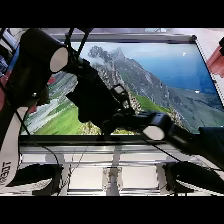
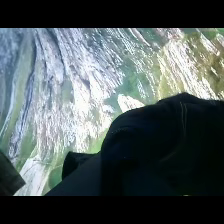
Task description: Fold the clothes and pants, and hang the long-sleeved shirts on hangers.
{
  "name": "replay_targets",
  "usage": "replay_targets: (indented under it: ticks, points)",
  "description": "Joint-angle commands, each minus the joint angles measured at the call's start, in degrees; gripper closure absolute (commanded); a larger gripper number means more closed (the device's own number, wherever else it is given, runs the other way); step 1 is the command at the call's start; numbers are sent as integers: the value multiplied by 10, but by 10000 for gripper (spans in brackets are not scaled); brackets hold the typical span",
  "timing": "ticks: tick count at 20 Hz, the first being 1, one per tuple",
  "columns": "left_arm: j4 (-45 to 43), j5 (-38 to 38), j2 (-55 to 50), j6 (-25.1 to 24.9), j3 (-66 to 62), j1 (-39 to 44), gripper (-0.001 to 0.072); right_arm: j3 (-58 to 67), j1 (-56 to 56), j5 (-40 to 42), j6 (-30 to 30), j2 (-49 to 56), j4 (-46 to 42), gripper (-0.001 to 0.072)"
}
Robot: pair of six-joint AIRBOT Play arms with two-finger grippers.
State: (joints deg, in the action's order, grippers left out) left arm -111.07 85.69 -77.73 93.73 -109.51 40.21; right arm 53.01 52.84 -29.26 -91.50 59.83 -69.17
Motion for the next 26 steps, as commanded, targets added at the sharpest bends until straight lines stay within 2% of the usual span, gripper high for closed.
replay_targets:
  ticks: [1,3,7,16,20,26]
  points:
    - [-8,-4,3,10,0,0,643,1,44,196,-21,85,1,236]
    - [-8,-4,3,9,0,0,643,18,44,234,-23,132,1,236]
    - [-8,12,3,-17,0,0,643,63,14,229,-23,205,1,235]
    - [-8,7,3,-31,0,0,642,114,12,223,-24,261,4,236]
    - [-9,9,3,-33,0,0,642,114,12,163,-25,271,5,236]
    - [-8,21,3,-42,0,-28,642,115,12,74,-24,208,-19,237]
